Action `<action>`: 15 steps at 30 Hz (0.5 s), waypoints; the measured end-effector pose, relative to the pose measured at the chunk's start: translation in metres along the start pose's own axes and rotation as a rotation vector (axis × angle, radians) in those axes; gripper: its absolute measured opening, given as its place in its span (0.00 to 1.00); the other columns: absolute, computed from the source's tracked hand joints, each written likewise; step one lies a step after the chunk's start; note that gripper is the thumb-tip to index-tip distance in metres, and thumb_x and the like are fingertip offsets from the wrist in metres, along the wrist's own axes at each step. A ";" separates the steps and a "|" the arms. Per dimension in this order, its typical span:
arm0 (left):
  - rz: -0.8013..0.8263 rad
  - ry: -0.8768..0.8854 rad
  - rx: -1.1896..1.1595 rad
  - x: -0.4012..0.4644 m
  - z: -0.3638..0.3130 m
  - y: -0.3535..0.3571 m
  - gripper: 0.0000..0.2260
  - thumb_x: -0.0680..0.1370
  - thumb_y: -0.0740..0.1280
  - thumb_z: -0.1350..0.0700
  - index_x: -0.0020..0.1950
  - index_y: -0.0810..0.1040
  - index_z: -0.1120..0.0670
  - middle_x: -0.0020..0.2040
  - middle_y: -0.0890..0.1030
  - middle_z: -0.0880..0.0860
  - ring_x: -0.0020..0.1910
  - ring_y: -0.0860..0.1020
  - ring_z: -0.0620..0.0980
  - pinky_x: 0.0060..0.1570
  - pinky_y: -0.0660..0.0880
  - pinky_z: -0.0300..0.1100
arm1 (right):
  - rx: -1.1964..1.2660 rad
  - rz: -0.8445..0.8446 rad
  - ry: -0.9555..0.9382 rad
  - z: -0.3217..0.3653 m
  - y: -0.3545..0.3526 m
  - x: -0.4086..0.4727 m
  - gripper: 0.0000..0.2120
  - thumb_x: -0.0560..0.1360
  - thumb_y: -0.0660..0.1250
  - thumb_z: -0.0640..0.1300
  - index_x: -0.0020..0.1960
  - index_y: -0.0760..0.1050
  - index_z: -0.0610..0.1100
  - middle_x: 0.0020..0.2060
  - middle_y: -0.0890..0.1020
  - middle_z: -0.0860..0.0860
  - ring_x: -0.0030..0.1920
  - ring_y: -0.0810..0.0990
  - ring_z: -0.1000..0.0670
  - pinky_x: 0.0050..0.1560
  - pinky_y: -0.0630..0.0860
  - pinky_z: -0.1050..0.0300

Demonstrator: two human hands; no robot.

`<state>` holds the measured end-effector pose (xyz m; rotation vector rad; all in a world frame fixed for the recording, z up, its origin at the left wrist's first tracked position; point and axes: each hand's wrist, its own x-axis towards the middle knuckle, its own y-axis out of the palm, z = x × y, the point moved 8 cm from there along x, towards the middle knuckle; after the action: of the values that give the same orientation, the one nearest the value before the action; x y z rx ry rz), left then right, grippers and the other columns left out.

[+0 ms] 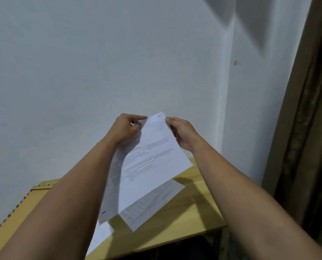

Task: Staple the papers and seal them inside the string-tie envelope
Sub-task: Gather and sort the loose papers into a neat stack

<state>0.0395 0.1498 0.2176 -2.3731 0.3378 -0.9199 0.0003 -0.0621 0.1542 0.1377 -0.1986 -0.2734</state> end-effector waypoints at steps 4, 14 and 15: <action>0.044 -0.098 -0.033 -0.024 0.046 0.042 0.14 0.79 0.66 0.58 0.61 0.84 0.47 0.50 0.85 0.43 0.43 0.78 0.30 0.40 0.69 0.20 | -0.033 -0.082 0.037 -0.058 -0.008 -0.001 0.09 0.82 0.71 0.42 0.59 0.85 0.39 0.49 0.89 0.44 0.45 0.86 0.46 0.44 0.81 0.56; 0.184 -0.281 -0.005 -0.064 0.152 0.143 0.03 0.73 0.69 0.56 0.41 0.82 0.50 0.39 0.84 0.47 0.42 0.81 0.47 0.45 0.78 0.45 | -0.028 -0.185 0.137 -0.196 -0.037 0.005 0.08 0.81 0.67 0.33 0.55 0.84 0.33 0.52 0.87 0.35 0.50 0.85 0.41 0.60 0.81 0.45; 0.187 -0.290 -0.012 -0.064 0.157 0.149 0.03 0.73 0.69 0.55 0.39 0.81 0.50 0.39 0.85 0.47 0.40 0.82 0.46 0.44 0.78 0.46 | -0.031 -0.186 0.145 -0.201 -0.040 0.005 0.07 0.82 0.67 0.33 0.53 0.84 0.34 0.48 0.87 0.37 0.48 0.84 0.43 0.56 0.81 0.47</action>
<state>0.0956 0.1215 0.0010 -2.3944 0.4409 -0.4810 0.0375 -0.0798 -0.0463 0.1448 -0.0373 -0.4502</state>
